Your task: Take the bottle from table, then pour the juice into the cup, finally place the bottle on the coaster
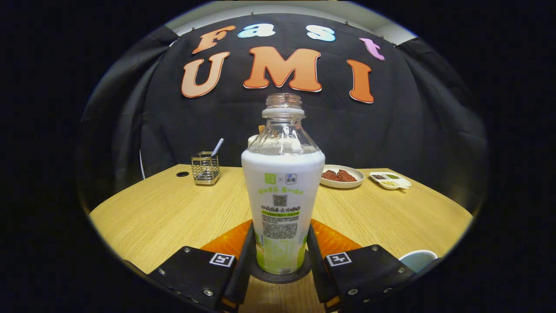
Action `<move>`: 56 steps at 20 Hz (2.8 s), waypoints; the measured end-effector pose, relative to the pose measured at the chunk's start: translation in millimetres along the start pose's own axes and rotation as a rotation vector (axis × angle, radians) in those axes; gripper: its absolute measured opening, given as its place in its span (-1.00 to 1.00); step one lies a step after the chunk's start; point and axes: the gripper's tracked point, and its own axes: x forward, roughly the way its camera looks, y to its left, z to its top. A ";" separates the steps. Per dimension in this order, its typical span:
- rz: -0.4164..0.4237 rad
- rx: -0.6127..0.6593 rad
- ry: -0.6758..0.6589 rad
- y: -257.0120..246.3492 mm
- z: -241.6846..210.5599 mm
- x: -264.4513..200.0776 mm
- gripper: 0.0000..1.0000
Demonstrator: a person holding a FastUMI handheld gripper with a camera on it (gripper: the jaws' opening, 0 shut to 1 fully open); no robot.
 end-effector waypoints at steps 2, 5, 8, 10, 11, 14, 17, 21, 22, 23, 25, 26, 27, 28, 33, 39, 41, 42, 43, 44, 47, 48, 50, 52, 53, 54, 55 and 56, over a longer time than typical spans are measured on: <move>-0.011 -0.006 0.016 -2.1 -3.7 -1.2 0.33; -0.006 0.004 0.001 0.6 3.0 -9.2 0.43; -0.010 0.007 -0.014 -2.1 11.6 -19.6 0.58; -0.002 0.028 -0.024 -0.8 16.9 -29.8 0.71; 0.001 0.035 -0.036 -0.1 20.3 -36.7 0.78; 0.018 0.025 -0.082 7.5 39.0 -58.3 0.87; 0.016 -0.044 -0.120 3.9 60.8 -83.6 0.87; 0.034 -0.017 -0.210 2.8 105.4 -116.1 0.87; 0.018 0.006 -0.214 -1.6 110.9 -122.5 0.87; 0.009 0.015 -0.225 -9.1 119.1 -128.7 0.88; 0.010 0.029 -0.247 -5.1 135.1 -145.2 0.87; 0.014 0.035 -0.258 -2.5 142.9 -154.3 0.88; 0.017 0.039 -0.276 1.6 152.8 -164.1 0.88; 0.025 0.046 -0.292 5.6 162.0 -173.0 0.88; 0.075 0.057 -0.366 31.1 203.0 -217.5 0.88; 0.032 -0.059 -0.395 59.6 239.1 -255.7 0.88; 0.042 -0.061 -0.432 72.9 255.2 -263.6 0.89; 0.049 -0.062 -0.434 78.2 256.9 -265.4 0.89; 0.052 -0.065 -0.439 81.8 259.0 -268.6 0.90; 0.055 -0.067 -0.445 85.7 262.3 -272.6 0.90; 0.081 -0.055 -0.441 97.2 265.9 -279.9 0.93; 0.085 -0.054 -0.439 99.9 268.2 -281.4 0.93; 0.084 -0.061 -0.436 103.8 270.5 -284.1 0.94; 0.099 -0.058 -0.431 111.2 270.4 -286.4 0.94; 0.101 -0.055 -0.426 113.1 269.6 -286.8 0.94; 0.099 -0.049 -0.425 113.0 269.3 -288.1 0.94; 0.099 -0.047 -0.423 113.3 269.2 -287.5 0.94; 0.103 -0.040 -0.421 114.1 267.8 -288.3 0.94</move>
